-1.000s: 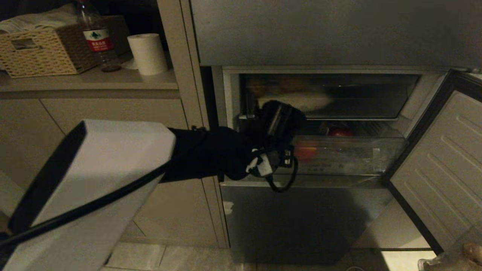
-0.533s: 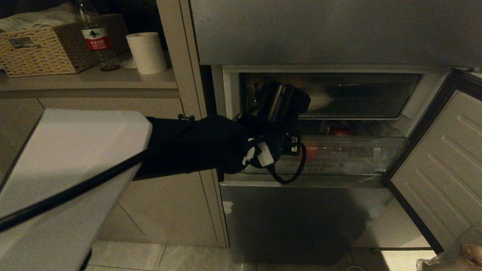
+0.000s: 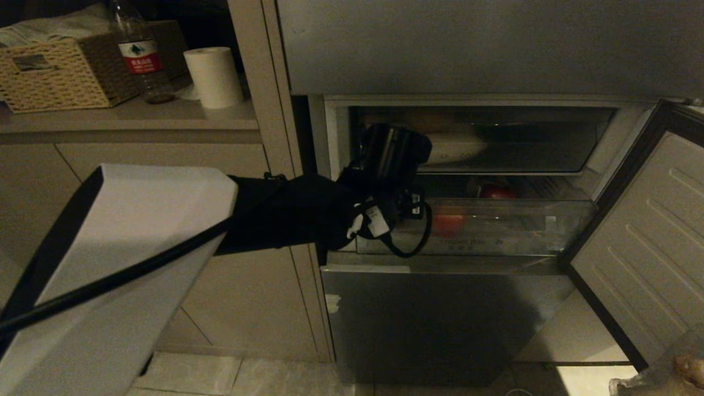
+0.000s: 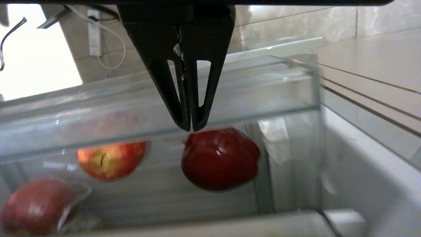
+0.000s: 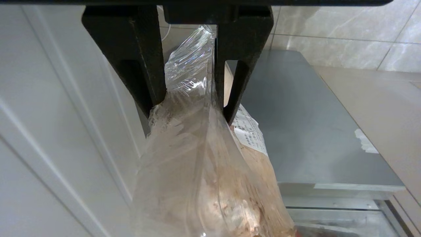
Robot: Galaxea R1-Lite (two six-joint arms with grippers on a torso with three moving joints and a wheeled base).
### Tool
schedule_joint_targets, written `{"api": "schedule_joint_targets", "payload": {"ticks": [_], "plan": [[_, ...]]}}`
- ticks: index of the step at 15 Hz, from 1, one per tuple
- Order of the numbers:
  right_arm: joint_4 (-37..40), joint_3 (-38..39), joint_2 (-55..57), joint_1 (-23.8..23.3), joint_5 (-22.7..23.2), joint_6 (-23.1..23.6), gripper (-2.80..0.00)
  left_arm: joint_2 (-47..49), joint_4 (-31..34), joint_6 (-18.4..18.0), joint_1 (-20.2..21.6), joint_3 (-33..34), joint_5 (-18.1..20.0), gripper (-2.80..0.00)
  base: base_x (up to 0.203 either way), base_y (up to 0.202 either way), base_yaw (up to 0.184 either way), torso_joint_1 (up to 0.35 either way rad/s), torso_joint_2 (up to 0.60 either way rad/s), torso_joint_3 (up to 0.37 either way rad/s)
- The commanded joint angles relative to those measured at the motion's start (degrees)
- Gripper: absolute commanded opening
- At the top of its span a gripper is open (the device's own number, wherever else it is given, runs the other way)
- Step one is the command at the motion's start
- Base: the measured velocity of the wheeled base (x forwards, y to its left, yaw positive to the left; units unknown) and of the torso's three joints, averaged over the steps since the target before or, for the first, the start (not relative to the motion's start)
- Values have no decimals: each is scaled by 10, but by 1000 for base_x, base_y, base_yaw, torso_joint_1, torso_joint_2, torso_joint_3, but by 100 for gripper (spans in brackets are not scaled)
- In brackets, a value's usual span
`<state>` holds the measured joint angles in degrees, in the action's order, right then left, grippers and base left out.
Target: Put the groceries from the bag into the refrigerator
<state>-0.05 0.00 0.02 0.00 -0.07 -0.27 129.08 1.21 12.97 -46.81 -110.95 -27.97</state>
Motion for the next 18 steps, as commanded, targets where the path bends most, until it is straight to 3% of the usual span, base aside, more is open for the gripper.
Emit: {"api": "schedule_joint_targets", "payload": {"ticks": [1,5,8,18], "plan": [[0,0,0,0,0,0,-280,18,-1,1,6,0,0,-280,0,0,0,0,0,0],[0,0,0,0,0,0,-280,45,-60,-2,9,-1,-1,-280,0,0,0,0,0,0],[0,0,0,0,0,0,-280,47,-60,-17,14,-1,0,-280,0,0,0,0,0,0],[0,-1,0,0,0,0,-280,-16,91,-5,4,-1,25,-280,0,0,0,0,0,0]]}}
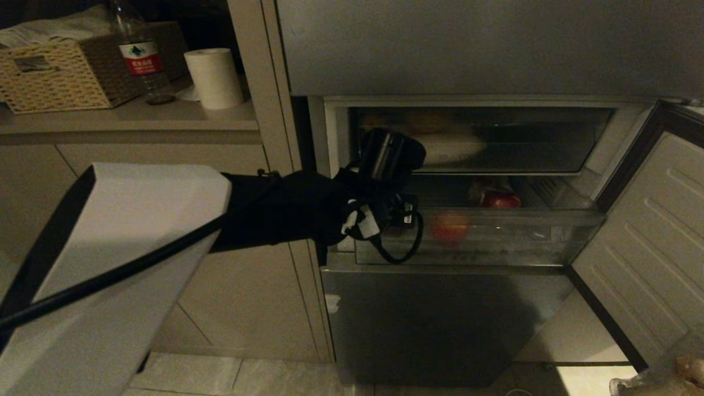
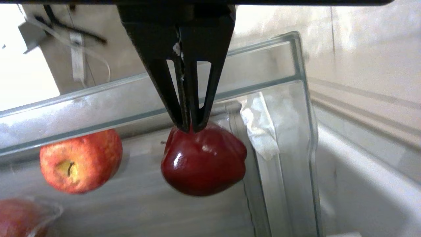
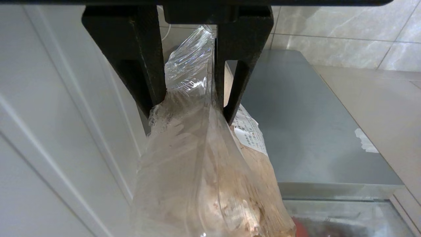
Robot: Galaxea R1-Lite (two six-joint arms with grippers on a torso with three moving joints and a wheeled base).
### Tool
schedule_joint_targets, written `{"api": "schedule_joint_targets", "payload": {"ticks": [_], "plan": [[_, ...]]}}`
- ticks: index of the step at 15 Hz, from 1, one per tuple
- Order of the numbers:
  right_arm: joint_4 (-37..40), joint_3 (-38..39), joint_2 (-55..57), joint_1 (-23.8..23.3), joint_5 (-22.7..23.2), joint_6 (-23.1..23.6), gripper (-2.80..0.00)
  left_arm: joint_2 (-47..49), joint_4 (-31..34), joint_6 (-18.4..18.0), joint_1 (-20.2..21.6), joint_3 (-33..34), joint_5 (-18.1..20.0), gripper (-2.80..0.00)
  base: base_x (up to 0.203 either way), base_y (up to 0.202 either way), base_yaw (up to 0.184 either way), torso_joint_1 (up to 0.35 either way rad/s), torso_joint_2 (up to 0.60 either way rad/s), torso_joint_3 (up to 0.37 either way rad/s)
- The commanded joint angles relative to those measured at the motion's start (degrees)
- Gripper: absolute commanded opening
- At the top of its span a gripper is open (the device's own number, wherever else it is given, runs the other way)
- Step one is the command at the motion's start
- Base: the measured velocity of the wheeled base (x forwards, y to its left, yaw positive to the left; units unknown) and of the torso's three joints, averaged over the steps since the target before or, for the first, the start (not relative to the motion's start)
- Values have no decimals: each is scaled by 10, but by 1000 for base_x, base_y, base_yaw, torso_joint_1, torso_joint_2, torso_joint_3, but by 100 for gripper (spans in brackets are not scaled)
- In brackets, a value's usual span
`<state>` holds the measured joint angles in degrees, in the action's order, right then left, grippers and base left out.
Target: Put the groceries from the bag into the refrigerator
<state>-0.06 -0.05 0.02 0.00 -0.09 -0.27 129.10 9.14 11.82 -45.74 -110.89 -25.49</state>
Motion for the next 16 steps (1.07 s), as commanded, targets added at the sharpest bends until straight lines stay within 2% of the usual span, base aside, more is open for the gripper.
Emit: {"api": "schedule_joint_targets", "payload": {"ticks": [1,4,8,12,16], "plan": [[0,0,0,0,0,0,-280,-16,8,9,-6,-1,1,-280,0,0,0,0,0,0],[0,0,0,0,0,0,-280,2,-74,6,0,-1,-7,-280,0,0,0,0,0,0],[0,0,0,0,0,0,-280,38,-125,5,0,-1,-20,-280,0,0,0,0,0,0],[0,0,0,0,0,0,-280,36,-66,8,-16,1,-20,-280,0,0,0,0,0,0],[0,0,0,0,0,0,-280,27,-47,13,-33,1,-20,-280,0,0,0,0,0,0]]}}
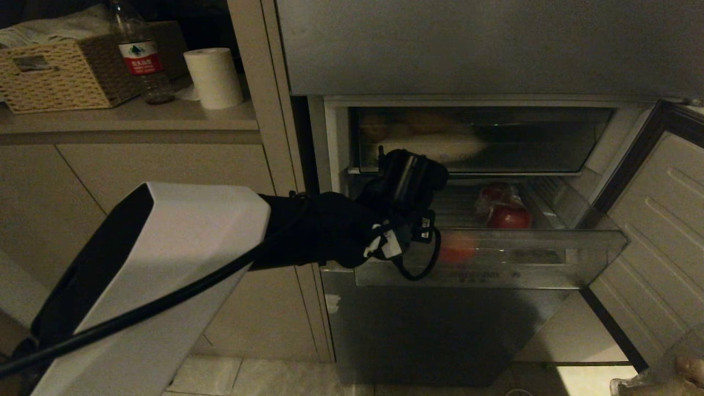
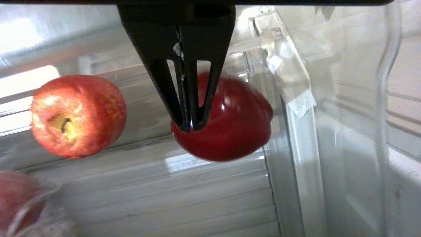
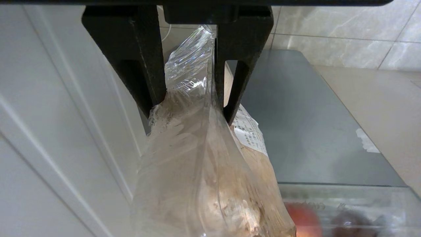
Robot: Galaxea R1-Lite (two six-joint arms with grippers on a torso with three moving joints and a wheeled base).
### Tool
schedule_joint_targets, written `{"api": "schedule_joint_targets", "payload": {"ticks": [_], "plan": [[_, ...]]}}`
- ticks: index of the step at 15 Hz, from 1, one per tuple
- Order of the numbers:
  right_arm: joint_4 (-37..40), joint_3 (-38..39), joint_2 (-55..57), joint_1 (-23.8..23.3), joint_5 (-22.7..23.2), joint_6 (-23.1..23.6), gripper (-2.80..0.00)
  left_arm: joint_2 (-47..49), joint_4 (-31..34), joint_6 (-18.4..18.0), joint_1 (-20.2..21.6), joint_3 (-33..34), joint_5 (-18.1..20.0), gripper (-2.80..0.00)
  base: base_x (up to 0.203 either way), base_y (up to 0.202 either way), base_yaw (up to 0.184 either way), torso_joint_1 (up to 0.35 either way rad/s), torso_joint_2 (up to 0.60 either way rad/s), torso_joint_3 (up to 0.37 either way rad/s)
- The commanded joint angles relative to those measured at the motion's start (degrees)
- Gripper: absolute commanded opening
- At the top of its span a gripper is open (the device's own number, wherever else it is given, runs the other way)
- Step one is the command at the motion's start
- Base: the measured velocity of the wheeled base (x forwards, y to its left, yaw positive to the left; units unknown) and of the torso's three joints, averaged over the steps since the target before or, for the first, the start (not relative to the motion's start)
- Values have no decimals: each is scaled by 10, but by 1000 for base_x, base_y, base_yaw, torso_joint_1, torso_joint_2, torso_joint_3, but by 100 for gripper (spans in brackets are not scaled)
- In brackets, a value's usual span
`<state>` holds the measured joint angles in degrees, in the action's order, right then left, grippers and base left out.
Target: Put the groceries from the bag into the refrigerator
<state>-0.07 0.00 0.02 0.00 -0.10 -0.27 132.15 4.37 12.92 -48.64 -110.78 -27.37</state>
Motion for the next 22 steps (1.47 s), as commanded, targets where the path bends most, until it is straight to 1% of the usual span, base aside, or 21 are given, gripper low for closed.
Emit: {"api": "schedule_joint_targets", "payload": {"ticks": [1,6,8,12,14,17,20,22], "plan": [[0,-1,0,0,0,0,-280,-7,2,3,-6,-1,-2,-280,0,0,0,0,0,0],[0,0,0,0,-1,0,-280,-17,9,4,-15,2,-3,-280,0,0,0,0,0,0],[-6,-7,0,0,1,4,-280,-22,32,15,-18,2,-2,-280,0,0,0,0,0,0],[-6,-86,0,0,-1,14,-280,-30,41,21,-21,2,-2,-280,0,0,0,0,0,0],[33,-142,9,-1,1,15,-280,-34,47,21,-21,2,-1,-280,0,0,0,0,0,0],[50,-191,66,-1,5,15,-280,-39,53,21,-26,2,-1,-280,0,0,0,0,0,0],[49,-225,139,-1,6,13,-280,-41,69,40,-37,3,-2,-280,0,0,0,0,0,0],[38,-234,185,-1,8,12,-280,-44,79,49,-44,3,-3,-280,0,0,0,0,0,0]]}}
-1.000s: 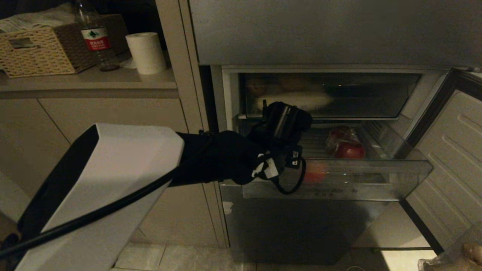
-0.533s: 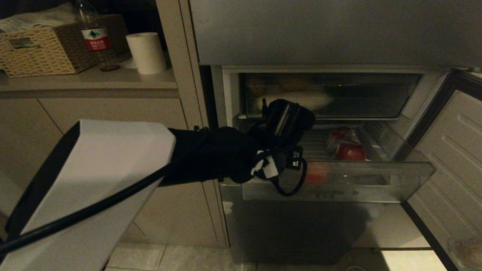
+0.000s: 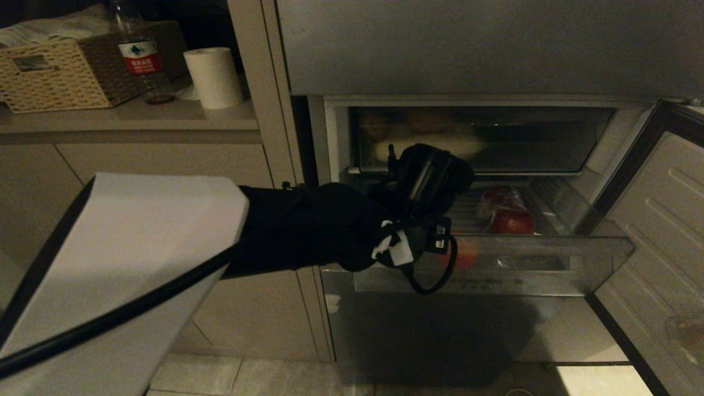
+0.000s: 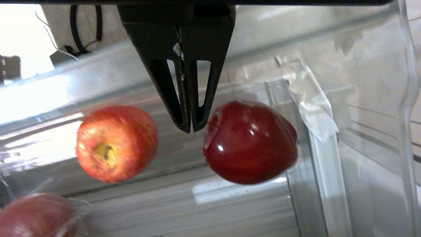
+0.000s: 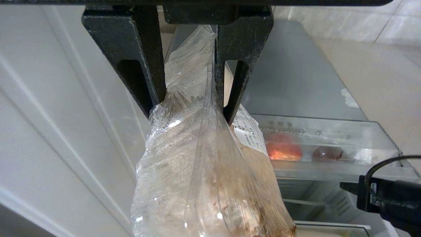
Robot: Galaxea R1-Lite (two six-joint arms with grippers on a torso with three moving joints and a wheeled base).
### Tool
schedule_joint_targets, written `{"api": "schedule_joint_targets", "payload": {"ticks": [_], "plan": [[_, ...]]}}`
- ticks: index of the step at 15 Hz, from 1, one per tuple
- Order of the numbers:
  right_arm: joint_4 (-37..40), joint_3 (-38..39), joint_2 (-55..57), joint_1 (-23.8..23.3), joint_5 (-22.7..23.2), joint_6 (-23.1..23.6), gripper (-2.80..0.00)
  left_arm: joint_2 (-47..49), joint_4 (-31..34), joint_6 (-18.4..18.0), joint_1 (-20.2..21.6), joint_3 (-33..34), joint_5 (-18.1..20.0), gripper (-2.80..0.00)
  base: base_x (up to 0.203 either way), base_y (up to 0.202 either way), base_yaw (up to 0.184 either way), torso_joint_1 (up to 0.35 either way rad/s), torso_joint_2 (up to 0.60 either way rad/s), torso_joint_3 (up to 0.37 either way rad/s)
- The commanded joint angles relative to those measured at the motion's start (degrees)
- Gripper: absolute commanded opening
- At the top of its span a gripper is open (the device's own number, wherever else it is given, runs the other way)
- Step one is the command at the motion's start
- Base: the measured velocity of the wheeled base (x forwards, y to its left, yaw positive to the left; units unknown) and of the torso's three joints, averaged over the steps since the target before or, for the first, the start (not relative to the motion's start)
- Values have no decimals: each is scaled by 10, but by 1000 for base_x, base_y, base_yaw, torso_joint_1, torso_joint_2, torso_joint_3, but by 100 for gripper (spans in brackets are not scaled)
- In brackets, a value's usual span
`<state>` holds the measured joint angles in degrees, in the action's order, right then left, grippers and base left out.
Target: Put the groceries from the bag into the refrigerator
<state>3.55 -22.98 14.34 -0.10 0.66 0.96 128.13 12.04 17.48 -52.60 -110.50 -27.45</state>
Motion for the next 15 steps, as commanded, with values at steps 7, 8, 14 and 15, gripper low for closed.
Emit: {"api": "schedule_joint_targets", "payload": {"ticks": [7,8,14,15], "plan": [[-84,-57,225,1,2,0,-280,-4,2,5,-6,0,-3,-280,0,0,0,0,0,0],[-86,-66,243,1,4,1,-280,-4,1,5,-6,0,-4,-280,0,0,0,0,0,0],[-87,-114,355,1,45,1,-280,-4,-1,5,-6,0,-11,-280,0,0,0,0,0,0],[-87,-129,378,1,45,0,-280,-4,-1,5,-6,0,-11,-280,0,0,0,0,0,0]]}}
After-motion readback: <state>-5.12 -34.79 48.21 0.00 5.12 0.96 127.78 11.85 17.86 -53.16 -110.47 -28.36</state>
